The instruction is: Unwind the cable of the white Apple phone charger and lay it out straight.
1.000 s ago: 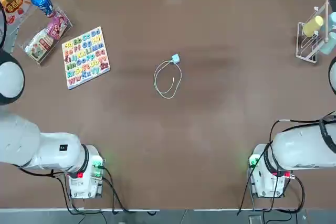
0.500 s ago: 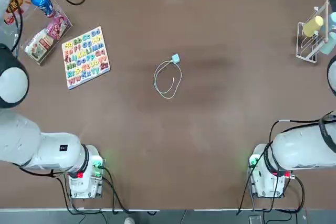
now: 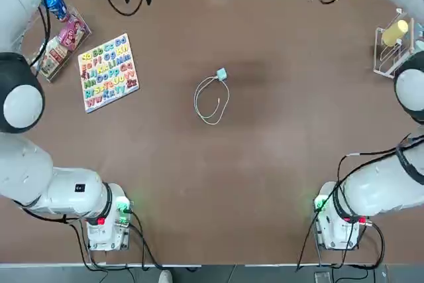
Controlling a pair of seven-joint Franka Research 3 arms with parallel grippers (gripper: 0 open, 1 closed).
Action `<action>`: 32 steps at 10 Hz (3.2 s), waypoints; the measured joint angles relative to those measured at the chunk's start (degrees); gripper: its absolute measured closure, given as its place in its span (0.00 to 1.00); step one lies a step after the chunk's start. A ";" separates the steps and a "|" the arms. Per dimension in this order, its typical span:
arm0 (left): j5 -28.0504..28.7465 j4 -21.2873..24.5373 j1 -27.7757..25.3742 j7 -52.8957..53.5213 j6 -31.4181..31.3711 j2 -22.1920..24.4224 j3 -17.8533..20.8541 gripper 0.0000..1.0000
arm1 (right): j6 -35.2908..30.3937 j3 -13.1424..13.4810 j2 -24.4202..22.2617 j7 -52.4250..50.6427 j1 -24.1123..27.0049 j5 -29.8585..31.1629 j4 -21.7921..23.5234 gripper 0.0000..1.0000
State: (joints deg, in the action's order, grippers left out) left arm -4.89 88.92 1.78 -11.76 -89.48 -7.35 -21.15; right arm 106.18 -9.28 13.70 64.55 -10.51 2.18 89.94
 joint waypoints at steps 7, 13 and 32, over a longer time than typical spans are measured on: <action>0.54 22.04 6.76 -11.18 -30.94 -4.41 -2.87 0.07 | 9.10 0.60 9.65 28.33 -5.18 -7.92 -0.36 0.00; 12.53 30.04 14.64 -28.11 -52.86 -16.04 -2.98 0.26 | 10.69 0.67 10.87 31.41 -5.18 -7.95 -0.50 0.00; 19.57 28.00 15.95 -34.24 -55.09 -23.56 -2.74 0.39 | 10.53 0.86 11.90 31.41 -5.13 -6.37 -0.47 0.00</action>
State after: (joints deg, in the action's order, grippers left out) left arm 14.68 116.92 17.73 -45.99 -144.57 -30.90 -23.90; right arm 116.71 -8.41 25.60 95.96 -15.64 -4.19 89.47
